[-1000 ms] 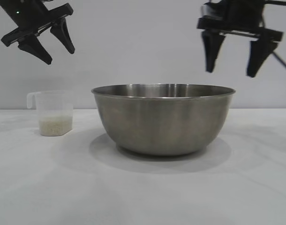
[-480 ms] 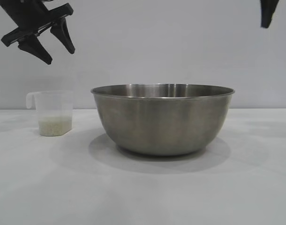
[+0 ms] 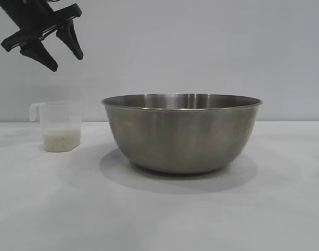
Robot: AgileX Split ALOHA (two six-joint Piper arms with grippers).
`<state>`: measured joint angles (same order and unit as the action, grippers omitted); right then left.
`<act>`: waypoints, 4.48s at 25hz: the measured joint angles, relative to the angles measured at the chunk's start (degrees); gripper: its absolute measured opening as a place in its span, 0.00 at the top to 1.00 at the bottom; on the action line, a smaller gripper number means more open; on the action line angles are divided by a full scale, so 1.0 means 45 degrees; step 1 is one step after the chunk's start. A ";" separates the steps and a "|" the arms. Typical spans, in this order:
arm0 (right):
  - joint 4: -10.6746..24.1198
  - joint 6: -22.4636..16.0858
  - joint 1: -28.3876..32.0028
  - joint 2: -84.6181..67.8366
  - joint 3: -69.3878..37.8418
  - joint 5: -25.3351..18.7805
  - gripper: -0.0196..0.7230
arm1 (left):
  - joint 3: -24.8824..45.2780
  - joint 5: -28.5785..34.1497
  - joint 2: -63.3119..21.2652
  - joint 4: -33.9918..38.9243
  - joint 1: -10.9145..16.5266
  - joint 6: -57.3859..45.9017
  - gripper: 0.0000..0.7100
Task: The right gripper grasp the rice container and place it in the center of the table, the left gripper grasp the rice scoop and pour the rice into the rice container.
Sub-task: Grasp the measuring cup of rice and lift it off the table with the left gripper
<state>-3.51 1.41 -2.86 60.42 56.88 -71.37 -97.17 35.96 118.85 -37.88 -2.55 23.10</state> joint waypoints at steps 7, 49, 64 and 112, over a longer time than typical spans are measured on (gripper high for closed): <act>0.0290 -0.0389 0.0000 -0.4335 -0.3490 0.0579 0.21 | 0.0000 -0.0024 0.0000 0.0000 0.0000 0.0000 0.44; -0.0623 0.0780 0.0000 -1.3641 -0.6427 0.1374 0.21 | 0.0000 -0.0095 0.0000 0.0279 0.0000 0.0000 0.44; -0.0665 0.0786 0.0000 -1.3641 -0.6427 0.1358 0.21 | 0.0000 -0.0045 -0.0544 0.0938 0.0000 0.0000 0.44; -0.0665 0.0835 0.0000 -1.3641 -0.6427 0.1358 0.21 | 0.0713 0.3582 -0.6428 1.0331 0.0000 -0.5099 0.44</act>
<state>-6.50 5.17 -2.86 -0.96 27.96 -65.26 -93.96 52.08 89.93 8.61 -2.55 0.15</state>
